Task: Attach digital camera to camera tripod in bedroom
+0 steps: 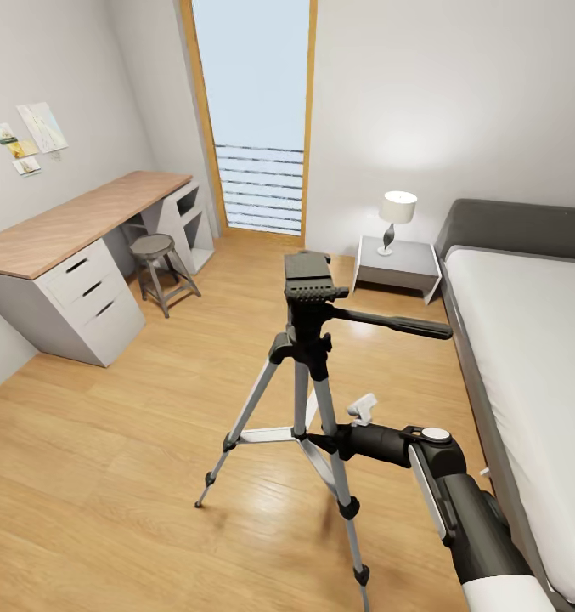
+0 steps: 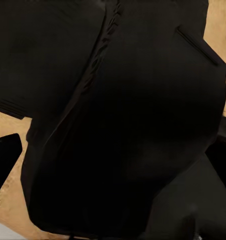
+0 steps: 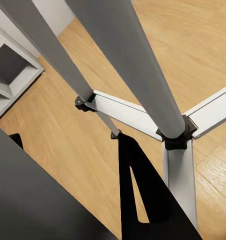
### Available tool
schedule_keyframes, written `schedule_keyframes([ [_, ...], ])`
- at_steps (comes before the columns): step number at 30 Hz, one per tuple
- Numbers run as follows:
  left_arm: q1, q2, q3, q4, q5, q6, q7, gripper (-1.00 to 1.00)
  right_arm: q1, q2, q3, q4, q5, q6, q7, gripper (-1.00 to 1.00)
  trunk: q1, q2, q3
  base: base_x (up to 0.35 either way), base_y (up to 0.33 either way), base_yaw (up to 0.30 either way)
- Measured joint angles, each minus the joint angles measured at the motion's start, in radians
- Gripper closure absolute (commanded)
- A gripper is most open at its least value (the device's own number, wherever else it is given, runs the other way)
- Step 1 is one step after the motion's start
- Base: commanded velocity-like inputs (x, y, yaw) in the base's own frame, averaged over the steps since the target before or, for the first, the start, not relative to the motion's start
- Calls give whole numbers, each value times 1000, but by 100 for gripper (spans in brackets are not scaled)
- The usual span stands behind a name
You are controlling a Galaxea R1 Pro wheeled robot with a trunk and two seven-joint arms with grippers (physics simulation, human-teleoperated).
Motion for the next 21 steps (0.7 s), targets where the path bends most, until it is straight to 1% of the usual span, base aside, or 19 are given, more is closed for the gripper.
schedule_keyframes([
  [2, 0, 10, -41, -75, 1, 51, 0, 100, 0, 0, 0, -1, 1, 0, 0, 100, 0, 0, 0, 0, 0, 0],
  [3, 0, 18, -78, -159, 0, 122, -1, 100, 0, 0, 0, -2, 2, 0, 0, 100, 0, 0, 0, 0, 0, 0],
  [4, 0, 21, -95, -231, 2, 168, -2, 100, 0, 0, 0, -1, 2, -1, 0, 100, 0, 0, 0, 0, 0, 0],
  [5, 0, 23, -111, -284, 2, 216, -2, 100, 0, 0, 0, -1, 2, -1, 0, 100, 0, 0, 0, 0, 0, 0],
  [6, 1, 26, -141, -380, 0, 316, -4, 100, 0, 0, 0, -3, 3, 0, 1, 100, 0, 0, 0, 0, 0, 0],
  [7, 0, 27, -153, -497, 4, 373, -4, 100, 0, 0, 0, -1, 2, -1, 1, 100, 0, 0, 0, 0, 0, 0],
  [9, 0, 30, -171, -620, 2, 485, -5, 100, 0, 0, 0, -2, 3, 0, 1, 100, 0, 0, 0, 0, 0, 0],
  [10, -1, 31, -182, -745, 6, 593, -6, 100, 0, 0, 1, -2, 2, 0, 0, 100, 0, 0, 0, 0, 0, 0],
  [11, -3, 31, -186, -828, 11, 649, -7, 100, 0, 0, 1, 0, 2, -1, 0, 100, 0, 0, 0, 0, 0, 0],
  [12, -4, 32, -189, -883, 10, 700, -7, 100, 0, 0, 1, -1, 2, -1, 0, 100, 0, 0, 0, 0, 0, 0],
  [13, -8, 33, -194, -969, 13, 793, -8, 100, 0, 0, 1, -2, 1, 0, -2, 100, 0, 0, 0, 0, 0, 0],
  [14, -13, 33, -196, -1004, 18, 834, -9, 100, 0, 0, 1, -1, -1, 0, -3, 100, 0, 0, 0, 0, 0, 0],
  [16, -39, 33, -198, -1042, 18, 893, -9, 100, 0, 0, 1, -2, -2, 0, -4, 100, 0, 0, 0, 0, 0, 0],
  [17, -88, 33, -200, -1057, 16, 928, -10, 100, 0, 0, 1, -2, -3, 1, -5, 100, 0, 0, 0, 0, 0, 0],
  [18, -133, 33, -200, -1058, 28, 943, -11, 100, 0, 0, 1, -2, -3, 1, -5, 100, 0, 0, 0, 0, 0, 0],
  [19, -170, 33, -201, -1052, 21, 953, -12, 100, 0, 0, 1, -2, -4, 1, -5, 100, 0, 0, 0, 0, 0, 0],
  [20, -210, 33, -201, -1040, 23, 961, -14, 100, 0, 0, 1, -3, -4, 1, -5, 100, 0, 0, 0, 0, 0, 0],
  [21, -284, 33, -202, -996, 17, 972, -15, 100, 0, 0, 1, -4, -5, 2, -6, 100, 0, 1, 0, 0, 0, 0],
])
